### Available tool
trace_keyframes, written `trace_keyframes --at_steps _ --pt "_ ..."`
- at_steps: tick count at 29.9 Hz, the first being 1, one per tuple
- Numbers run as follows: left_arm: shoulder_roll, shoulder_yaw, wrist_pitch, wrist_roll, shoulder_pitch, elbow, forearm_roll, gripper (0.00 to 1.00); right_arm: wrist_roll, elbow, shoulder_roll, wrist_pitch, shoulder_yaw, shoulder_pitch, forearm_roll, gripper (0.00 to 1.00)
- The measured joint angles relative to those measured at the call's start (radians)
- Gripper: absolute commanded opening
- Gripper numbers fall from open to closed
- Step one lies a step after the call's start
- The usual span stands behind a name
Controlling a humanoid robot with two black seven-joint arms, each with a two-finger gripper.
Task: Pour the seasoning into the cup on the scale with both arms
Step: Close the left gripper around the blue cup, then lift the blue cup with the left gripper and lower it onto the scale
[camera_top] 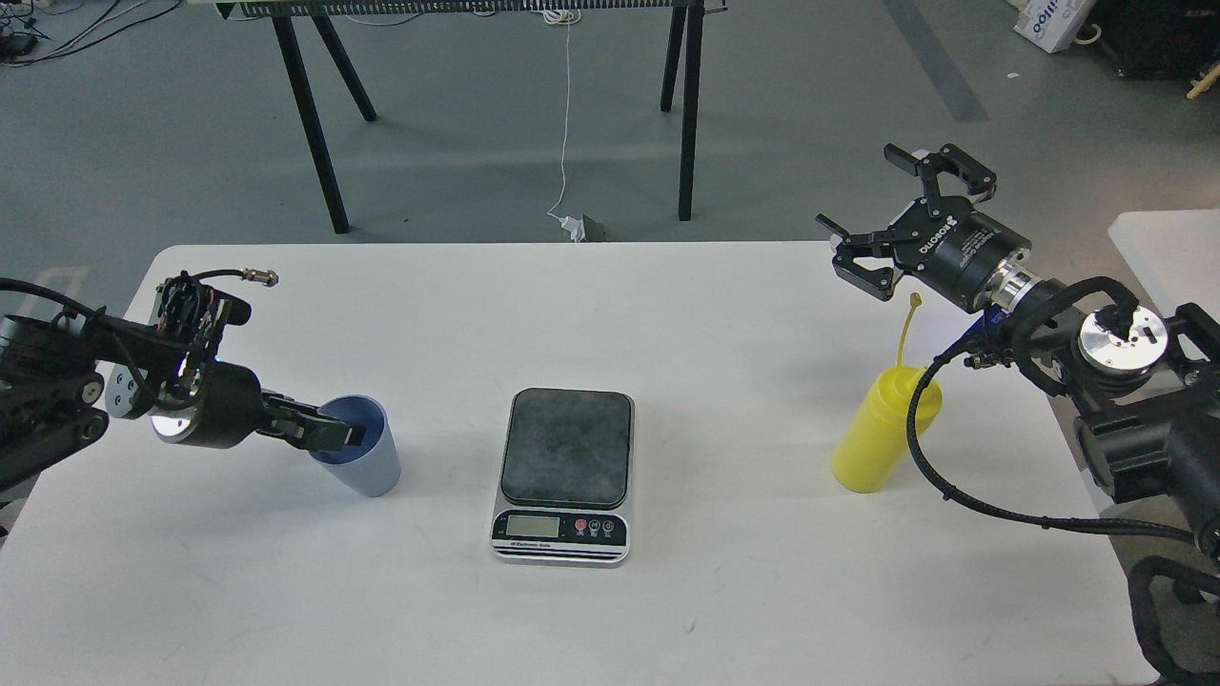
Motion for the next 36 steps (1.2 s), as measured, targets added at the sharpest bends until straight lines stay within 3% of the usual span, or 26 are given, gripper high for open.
trace_keyframes --at_steps 3,7,11,26,36 --pt "-0.005 0.000 0.000 0.000 0.000 0.000 0.001 0.41 0.000 0.000 0.000 0.000 0.000 -0.001 0.000 0.99" --pt "-0.005 0.000 0.000 0.000 0.000 0.000 0.017 0.19 0.000 0.000 -0.001 0.000 0.000 -0.003 0.000 0.99" --pt "-0.005 0.000 0.000 0.000 0.000 0.000 0.034 0.10 0.000 0.000 -0.001 0.000 0.000 -0.008 0.000 0.99" --pt "0.006 -0.001 0.000 0.000 -0.020 -0.001 0.089 0.02 0.000 0.000 -0.002 0.001 0.001 -0.011 0.000 0.99" --pt "-0.027 -0.015 0.000 0.000 -0.242 -0.002 -0.009 0.02 0.000 -0.002 -0.002 -0.003 0.004 -0.016 0.000 0.99"
